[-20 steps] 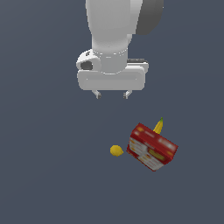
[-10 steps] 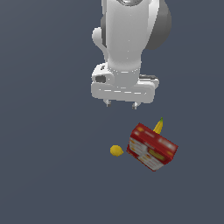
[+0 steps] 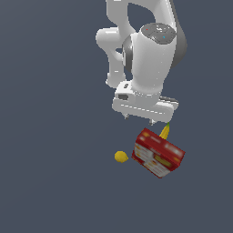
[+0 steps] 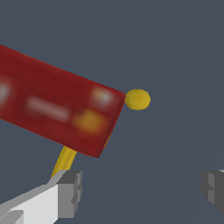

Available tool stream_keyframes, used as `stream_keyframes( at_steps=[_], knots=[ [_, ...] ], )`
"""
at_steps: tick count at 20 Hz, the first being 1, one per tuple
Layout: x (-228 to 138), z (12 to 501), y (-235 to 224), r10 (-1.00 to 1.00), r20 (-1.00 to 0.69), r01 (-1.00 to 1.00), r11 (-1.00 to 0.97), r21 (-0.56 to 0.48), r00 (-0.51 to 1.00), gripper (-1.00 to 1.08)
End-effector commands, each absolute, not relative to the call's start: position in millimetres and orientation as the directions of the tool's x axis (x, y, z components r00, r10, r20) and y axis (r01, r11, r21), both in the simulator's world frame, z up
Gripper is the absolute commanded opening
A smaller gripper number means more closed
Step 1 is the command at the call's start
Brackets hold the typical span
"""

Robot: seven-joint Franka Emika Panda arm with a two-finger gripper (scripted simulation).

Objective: Pick up a designated object from a clutter of objects.

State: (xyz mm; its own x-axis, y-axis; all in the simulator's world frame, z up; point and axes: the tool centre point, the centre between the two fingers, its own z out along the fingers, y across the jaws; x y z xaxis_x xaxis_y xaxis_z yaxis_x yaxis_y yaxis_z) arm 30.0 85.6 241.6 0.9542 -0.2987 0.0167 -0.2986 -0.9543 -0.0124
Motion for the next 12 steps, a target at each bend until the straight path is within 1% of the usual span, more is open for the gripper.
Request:
stream_keyframes(
  at_steps=[1, 12],
  knots=[
    [30.8, 228.6, 98.9, -0.334, 0.016, -0.334, -0.943, -0.01, 0.942, 1.0],
    [25.9, 171.1, 157.7, -0.478, 0.011, -0.478, -0.879, -0.003, 0.878, 1.0]
  ],
)
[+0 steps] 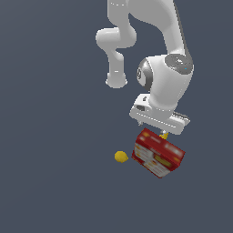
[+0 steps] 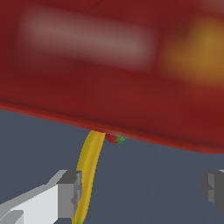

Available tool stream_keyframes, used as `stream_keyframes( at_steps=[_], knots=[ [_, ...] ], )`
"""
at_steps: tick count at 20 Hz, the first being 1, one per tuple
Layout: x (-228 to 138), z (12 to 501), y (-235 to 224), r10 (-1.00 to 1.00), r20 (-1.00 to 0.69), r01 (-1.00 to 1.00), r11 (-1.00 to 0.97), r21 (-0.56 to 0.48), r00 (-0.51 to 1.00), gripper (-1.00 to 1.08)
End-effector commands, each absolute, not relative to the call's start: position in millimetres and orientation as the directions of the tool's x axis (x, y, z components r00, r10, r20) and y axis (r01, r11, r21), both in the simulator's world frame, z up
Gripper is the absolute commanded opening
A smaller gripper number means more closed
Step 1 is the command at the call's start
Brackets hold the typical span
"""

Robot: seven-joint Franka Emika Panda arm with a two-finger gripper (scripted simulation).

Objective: Pick up a designated object from a clutter of objects.

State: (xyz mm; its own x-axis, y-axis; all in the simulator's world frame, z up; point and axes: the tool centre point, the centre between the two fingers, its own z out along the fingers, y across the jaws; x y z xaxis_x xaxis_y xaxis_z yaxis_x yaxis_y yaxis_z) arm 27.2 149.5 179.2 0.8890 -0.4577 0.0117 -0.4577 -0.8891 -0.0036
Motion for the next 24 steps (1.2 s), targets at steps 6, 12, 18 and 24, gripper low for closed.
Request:
stream_keyframes(
  at_steps=[6, 12, 18, 24],
  knots=[
    [17.8, 139.6, 189.7, -0.55, 0.008, -0.55, -0.835, -0.001, 0.835, 1.0],
    [8.4, 113.9, 215.5, -0.606, 0.004, -0.606, -0.795, -0.001, 0.795, 1.0],
    [1.2, 97.9, 231.3, -0.64, 0.001, -0.64, -0.768, 0.0, 0.768, 1.0],
    [-1.9, 91.5, 237.6, -0.653, 0.0, -0.653, -0.757, 0.0, 0.757, 1.0]
  ],
)
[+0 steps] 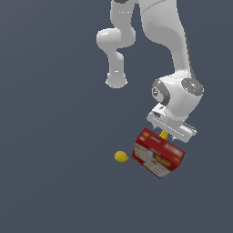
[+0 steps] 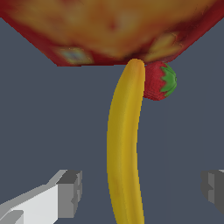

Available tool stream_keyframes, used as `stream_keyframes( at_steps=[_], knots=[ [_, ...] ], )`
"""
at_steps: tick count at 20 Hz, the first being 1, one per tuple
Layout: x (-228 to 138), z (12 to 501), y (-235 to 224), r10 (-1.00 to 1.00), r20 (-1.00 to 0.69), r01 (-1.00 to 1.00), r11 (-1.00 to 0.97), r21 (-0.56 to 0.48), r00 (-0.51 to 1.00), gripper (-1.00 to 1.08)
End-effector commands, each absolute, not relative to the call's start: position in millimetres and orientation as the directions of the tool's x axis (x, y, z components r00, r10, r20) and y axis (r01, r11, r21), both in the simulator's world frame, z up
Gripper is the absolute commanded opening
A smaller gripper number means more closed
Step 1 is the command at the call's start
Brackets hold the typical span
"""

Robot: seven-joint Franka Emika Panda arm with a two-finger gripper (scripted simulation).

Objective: Pick up a designated object from a clutter of objects.

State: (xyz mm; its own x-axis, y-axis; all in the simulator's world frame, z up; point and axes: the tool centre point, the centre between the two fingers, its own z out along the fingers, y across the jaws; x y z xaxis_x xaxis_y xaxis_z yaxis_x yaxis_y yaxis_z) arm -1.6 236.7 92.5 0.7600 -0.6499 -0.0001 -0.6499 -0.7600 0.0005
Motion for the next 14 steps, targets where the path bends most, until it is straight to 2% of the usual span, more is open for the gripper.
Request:
stream_keyframes(
  at_steps=[1, 7, 14],
  knots=[
    [-2.1, 91.4, 237.9, -0.653, 0.0, -0.653, -0.757, 0.0, 0.757, 1.0],
    [-2.2, 83.4, 237.4, -0.651, 0.0, -0.651, -0.759, 0.0, 0.759, 1.0],
    [-3.2, 51.1, 237.2, -0.653, 0.0, -0.653, -0.758, 0.0, 0.758, 1.0]
  ],
)
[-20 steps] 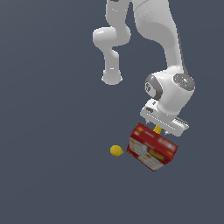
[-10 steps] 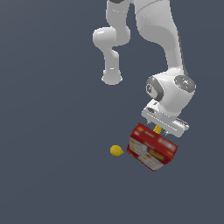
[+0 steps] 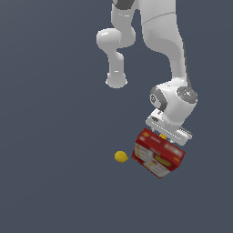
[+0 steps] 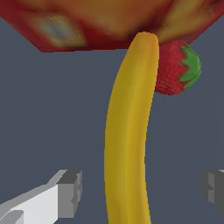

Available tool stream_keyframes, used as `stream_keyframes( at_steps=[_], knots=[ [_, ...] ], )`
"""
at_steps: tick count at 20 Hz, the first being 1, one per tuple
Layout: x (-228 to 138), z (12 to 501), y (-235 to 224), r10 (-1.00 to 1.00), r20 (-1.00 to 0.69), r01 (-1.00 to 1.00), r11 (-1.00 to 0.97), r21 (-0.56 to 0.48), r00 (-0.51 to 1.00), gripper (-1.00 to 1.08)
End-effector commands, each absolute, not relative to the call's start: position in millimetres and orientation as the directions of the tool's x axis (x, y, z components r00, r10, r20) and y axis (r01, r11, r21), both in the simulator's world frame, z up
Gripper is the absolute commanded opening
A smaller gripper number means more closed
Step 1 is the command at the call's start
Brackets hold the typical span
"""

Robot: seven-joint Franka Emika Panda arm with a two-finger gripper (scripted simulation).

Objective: Pick up a designated object from a clutter of objects.

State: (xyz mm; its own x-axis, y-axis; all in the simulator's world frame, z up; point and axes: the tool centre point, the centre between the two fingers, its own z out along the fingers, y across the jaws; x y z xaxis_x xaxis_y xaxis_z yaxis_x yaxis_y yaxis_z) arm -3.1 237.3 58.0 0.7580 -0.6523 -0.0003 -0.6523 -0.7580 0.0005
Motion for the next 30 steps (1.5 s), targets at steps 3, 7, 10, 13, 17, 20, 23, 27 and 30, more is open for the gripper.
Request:
stream_keyframes(
  at_steps=[3, 7, 10, 13, 17, 20, 23, 27, 30],
  knots=[
    [-2.7, 43.4, 237.4, -0.653, 0.0, -0.653, -0.757, 0.0, 0.757, 1.0],
    [-2.3, 41.2, 237.8, -0.653, 0.0, -0.653, -0.757, 0.0, 0.757, -1.0],
    [-2.3, 41.2, 237.8, -0.653, 0.0, -0.653, -0.757, 0.0, 0.757, -1.0],
    [-2.3, 41.2, 237.8, -0.653, 0.0, -0.653, -0.757, 0.0, 0.757, -1.0],
    [-2.1, 42.2, 239.1, -0.652, 0.0, -0.652, -0.758, -0.002, 0.758, -1.0],
    [-1.8, 44.6, 238.1, -0.652, 0.0, -0.652, -0.758, -0.002, 0.758, -1.0],
    [-1.2, 51.8, 235.2, -0.652, 0.0, -0.652, -0.758, -0.002, 0.758, -1.0],
    [0.4, 69.3, 228.1, -0.652, 0.0, -0.652, -0.758, -0.002, 0.758, -1.0],
    [2.2, 88.6, 220.3, -0.652, 0.0, -0.652, -0.758, -0.002, 0.758, -1.0]
  ],
)
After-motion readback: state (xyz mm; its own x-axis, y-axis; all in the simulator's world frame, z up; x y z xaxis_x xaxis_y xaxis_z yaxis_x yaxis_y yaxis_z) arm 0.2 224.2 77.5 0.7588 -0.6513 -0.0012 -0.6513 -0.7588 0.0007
